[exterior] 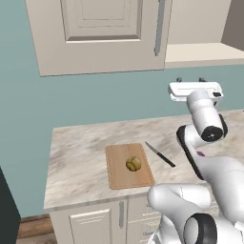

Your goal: Pick the bread, place it on the cutting board, pick the jam, place it on the counter, and close the cabinet.

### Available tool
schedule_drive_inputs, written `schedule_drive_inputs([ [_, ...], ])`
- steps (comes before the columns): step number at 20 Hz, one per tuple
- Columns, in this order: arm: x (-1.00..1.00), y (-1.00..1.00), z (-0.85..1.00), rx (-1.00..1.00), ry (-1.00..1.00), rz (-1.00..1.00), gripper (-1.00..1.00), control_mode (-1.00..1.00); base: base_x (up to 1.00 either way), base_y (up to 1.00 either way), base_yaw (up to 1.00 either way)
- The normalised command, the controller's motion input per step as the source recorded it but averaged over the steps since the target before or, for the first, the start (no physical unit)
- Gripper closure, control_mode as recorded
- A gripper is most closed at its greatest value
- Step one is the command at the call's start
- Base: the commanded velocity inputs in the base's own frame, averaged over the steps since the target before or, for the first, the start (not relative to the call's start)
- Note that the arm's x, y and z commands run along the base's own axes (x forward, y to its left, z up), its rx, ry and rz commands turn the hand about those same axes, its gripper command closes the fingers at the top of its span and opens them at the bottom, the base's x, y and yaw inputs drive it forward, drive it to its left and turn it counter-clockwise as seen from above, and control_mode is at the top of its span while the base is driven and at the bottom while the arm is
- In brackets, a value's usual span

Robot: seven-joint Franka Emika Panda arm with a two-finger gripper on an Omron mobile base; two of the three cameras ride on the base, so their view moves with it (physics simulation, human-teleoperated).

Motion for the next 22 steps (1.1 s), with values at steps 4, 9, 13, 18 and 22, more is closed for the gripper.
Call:
schedule_drive_inputs([
  [4, -0.41, -0.28, 0.21, 0.0, 0.0, 0.03, -1.0, -1.0, 0.0, 0.0, 0.0],
  [9, -0.38, -0.24, 0.41, 0.0, 0.01, 0.0, -1.0, -1.0, 0.0, 0.0, 0.0],
  [13, -0.39, -0.23, 0.49, 0.0, 0.05, 0.0, -1.0, -1.0, 0.0, 0.0, 0.0],
  [18, -0.44, -0.24, 0.49, 0.0, 0.07, 0.0, -1.0, -1.0, 0.0, 0.0, 0.0],
  [22, -0.49, -0.25, 0.45, 0.0, 0.07, 0.0, -1.0, -1.0, 0.0, 0.0, 0.0],
])
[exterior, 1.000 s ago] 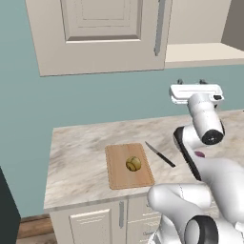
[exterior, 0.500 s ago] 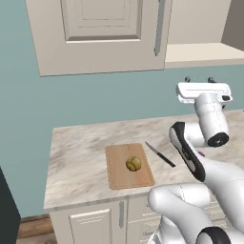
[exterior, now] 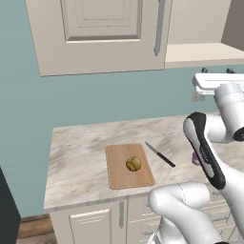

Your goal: Pick the bread, place it on the cutting board, pick the jam, place it on the counter, and close the cabinet.

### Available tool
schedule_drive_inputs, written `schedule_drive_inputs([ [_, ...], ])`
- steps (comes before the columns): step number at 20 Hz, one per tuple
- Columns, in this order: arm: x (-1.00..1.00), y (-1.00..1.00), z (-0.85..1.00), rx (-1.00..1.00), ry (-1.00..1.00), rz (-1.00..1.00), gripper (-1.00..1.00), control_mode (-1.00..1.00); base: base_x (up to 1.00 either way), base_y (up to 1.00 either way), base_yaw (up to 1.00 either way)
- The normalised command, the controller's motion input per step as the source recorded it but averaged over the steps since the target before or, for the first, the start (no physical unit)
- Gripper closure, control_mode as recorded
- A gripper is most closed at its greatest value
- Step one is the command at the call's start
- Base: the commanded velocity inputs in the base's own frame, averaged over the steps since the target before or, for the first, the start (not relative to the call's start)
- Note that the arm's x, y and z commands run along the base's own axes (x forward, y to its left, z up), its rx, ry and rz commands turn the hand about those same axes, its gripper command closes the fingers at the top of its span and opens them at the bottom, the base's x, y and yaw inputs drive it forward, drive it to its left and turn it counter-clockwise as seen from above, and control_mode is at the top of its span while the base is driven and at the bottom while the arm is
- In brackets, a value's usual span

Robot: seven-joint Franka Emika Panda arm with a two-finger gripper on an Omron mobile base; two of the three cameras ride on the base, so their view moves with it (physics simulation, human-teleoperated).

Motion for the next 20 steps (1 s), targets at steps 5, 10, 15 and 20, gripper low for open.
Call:
schedule_drive_inputs([
  [5, -0.5, -0.23, 0.38, 0.0, 0.06, 0.0, -1.0, -1.0, 0.0, 0.0, 0.0],
  [10, -0.48, -0.23, 0.27, 0.0, 0.04, 0.0, -1.0, -1.0, 0.0, 0.0, 0.0],
  [15, -0.37, -0.33, 0.12, 0.0, 0.0, 0.0, -1.0, -1.0, 0.0, 0.0, 0.0],
  [20, -0.39, -0.39, 0.01, 0.0, 0.0, 0.0, -1.0, -1.0, 0.0, 0.0, 0.0],
])
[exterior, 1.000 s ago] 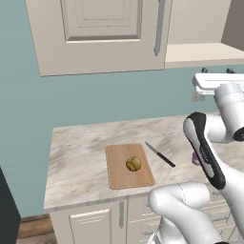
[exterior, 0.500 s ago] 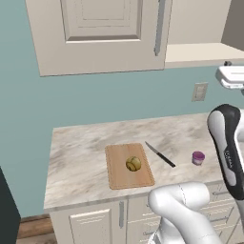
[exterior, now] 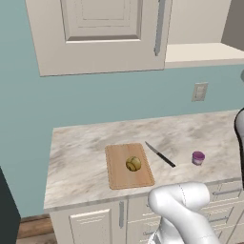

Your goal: Pick the bread, place it on the cutting board, pick the jam, place it on the counter, and close the cabinet.

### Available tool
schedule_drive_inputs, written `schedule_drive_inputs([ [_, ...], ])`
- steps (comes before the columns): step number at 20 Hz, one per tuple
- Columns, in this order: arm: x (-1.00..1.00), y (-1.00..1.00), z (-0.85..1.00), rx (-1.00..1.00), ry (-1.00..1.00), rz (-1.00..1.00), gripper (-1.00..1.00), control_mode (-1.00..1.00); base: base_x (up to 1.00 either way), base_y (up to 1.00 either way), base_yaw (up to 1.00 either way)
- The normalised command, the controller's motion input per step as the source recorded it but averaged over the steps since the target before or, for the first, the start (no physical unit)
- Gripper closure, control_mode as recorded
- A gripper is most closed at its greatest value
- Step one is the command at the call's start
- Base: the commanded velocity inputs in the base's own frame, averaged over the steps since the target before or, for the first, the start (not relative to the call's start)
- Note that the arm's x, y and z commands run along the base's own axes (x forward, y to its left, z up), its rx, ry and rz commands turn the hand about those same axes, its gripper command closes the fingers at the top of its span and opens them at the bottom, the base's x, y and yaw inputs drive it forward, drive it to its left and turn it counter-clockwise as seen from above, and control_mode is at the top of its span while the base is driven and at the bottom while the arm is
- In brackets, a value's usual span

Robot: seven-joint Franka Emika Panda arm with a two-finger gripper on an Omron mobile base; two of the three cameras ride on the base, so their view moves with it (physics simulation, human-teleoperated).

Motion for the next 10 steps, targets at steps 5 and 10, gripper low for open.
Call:
schedule_drive_inputs([
  [5, -0.42, -0.39, 0.03, 0.0, 0.0, 0.0, -1.0, -1.0, 0.0, 0.0, 0.0],
  [10, -0.26, -0.24, 0.13, 0.0, 0.02, 0.0, -1.0, -1.0, 0.0, 0.0, 0.0],
])
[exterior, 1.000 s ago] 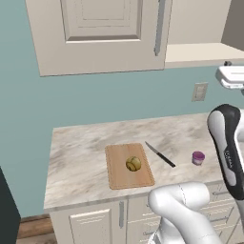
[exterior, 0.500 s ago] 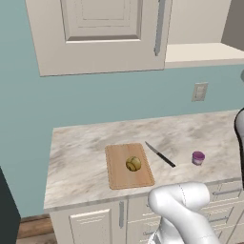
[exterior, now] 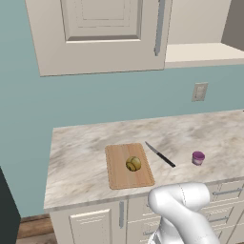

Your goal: Pick the bread, place it on the cutting board, pick the jam, place it on the counter, and close the cabinet.

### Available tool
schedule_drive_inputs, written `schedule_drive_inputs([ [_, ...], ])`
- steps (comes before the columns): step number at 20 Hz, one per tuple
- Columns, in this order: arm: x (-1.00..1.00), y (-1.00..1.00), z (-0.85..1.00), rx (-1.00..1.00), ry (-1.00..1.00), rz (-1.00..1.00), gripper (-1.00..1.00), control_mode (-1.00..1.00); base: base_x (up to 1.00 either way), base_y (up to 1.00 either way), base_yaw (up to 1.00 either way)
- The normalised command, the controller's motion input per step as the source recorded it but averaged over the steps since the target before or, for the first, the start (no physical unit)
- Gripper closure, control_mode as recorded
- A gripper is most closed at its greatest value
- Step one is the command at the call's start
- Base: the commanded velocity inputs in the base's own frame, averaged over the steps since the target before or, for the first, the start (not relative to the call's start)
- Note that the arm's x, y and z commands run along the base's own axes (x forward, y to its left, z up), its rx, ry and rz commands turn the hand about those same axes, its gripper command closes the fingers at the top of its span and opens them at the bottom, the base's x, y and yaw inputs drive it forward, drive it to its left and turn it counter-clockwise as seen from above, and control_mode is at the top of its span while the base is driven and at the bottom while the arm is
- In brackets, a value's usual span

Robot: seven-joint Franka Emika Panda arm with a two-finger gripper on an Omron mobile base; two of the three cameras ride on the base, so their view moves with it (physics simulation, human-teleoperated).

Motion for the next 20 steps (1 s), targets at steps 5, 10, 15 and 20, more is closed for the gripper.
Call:
schedule_drive_inputs([
  [5, -0.21, -0.16, 0.25, 0.0, 0.07, 0.0, -1.0, -1.0, 0.0, 0.0, 0.0],
  [10, -0.3, -0.18, 0.18, 0.0, 0.06, 0.0, -1.0, -1.0, 0.0, 0.0, 0.0],
  [15, -0.48, -0.26, 0.19, 0.0, 0.04, 0.0, -1.0, -1.0, 0.0, 0.0, 0.0],
  [20, -0.58, -0.26, 0.14, 0.0, 0.01, 0.0, -1.0, -1.0, 0.0, 0.0, 0.0],
])
